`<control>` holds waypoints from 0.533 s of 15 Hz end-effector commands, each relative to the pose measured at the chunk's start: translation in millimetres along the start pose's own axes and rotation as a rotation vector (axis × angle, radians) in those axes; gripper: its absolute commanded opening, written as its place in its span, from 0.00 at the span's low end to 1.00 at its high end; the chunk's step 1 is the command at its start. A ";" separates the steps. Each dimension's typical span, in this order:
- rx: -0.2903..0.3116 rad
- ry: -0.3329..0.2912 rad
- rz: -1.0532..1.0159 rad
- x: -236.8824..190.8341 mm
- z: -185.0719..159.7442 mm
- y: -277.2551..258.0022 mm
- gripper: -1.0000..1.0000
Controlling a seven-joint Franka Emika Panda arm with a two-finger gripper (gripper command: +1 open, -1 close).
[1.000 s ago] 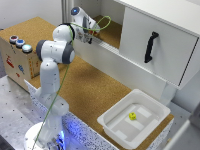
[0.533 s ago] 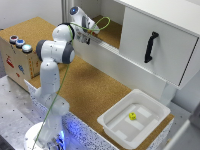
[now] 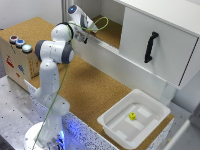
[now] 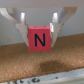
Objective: Place the pink block on top of the drawer
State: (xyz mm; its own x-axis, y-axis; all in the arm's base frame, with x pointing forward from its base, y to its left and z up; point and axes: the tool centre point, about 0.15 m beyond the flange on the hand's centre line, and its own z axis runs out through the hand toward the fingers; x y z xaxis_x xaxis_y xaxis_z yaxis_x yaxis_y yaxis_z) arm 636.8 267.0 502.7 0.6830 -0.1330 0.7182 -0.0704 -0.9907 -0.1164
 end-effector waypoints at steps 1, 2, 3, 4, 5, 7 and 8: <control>0.065 0.102 0.030 -61.2 -64.9 35.4 0.00; 0.067 0.082 0.038 -74.3 -70.1 40.6 0.00; 0.075 0.064 0.029 -86.4 -74.7 41.0 0.00; 0.089 0.043 0.018 -98.6 -80.7 40.0 0.00; 0.104 0.029 0.001 -108.7 -87.7 36.4 0.00; 0.149 0.005 -0.030 -122.4 -103.4 25.5 0.00; 0.183 -0.021 -0.066 -130.5 -111.5 15.9 0.00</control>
State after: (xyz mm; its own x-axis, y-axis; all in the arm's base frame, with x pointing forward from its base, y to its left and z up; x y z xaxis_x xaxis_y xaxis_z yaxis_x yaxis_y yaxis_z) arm 532.7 261.5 490.6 0.6790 -0.1524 0.7181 -0.0842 -0.9879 -0.1301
